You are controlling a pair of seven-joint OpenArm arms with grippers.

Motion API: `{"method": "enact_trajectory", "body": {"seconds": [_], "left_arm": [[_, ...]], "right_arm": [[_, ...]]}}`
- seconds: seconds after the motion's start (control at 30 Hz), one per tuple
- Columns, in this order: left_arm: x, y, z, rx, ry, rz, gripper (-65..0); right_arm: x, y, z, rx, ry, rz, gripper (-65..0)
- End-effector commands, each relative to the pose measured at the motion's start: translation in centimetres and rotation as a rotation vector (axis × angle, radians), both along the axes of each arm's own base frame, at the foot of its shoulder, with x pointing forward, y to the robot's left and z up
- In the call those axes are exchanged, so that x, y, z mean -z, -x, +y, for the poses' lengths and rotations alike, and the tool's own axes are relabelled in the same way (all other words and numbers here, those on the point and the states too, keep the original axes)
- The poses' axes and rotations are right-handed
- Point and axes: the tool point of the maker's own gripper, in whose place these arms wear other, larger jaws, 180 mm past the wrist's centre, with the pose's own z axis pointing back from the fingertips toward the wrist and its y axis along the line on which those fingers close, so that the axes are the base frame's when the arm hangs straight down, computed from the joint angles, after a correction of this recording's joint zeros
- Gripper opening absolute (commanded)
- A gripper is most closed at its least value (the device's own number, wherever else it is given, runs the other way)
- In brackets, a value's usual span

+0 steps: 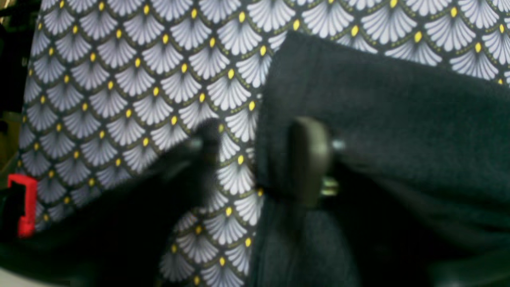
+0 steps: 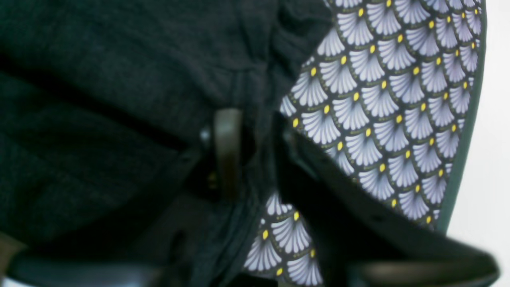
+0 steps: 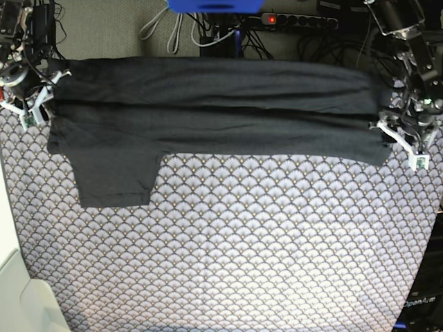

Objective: Fold the T-shirt properly
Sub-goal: 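Lay the folded edge down and open both grippers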

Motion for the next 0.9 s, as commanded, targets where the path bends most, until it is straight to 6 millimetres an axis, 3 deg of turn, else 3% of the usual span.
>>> {"method": "enact_trajectory", "body": {"seconds": [0.0, 0.1, 0.27, 0.53, 0.87], "left_arm": [[-1.7, -1.1, 0.3, 0.029, -0.025, -0.049, -27.1], [-1.5, -1.0, -0.6, 0.114, -0.029, -0.027, -23.4], [-1.2, -0.6, -0.9, 0.148, -0.027, -0.013, -23.3], [-2.2, 0.3, 1.9, 0.064, -0.038, -0.038, -23.3], [-0.8, 1.7, 1.5, 0.066, -0.026, 0.022, -23.3]], "right_arm": [[-1.1, -0.7, -0.5, -0.009, 0.015, -0.035, -44.8], [-1.3, -0.7, -0.7, -0.005, 0.018, -0.038, -39.7], [-1.6, -0.8, -1.0, 0.001, 0.025, -0.047, -38.7], [-3.2, -1.2, -3.2, 0.050, 0.051, -0.091, -38.7], [-5.5, -4.7, -3.5, 0.063, 0.051, -0.182, -38.6]]}}
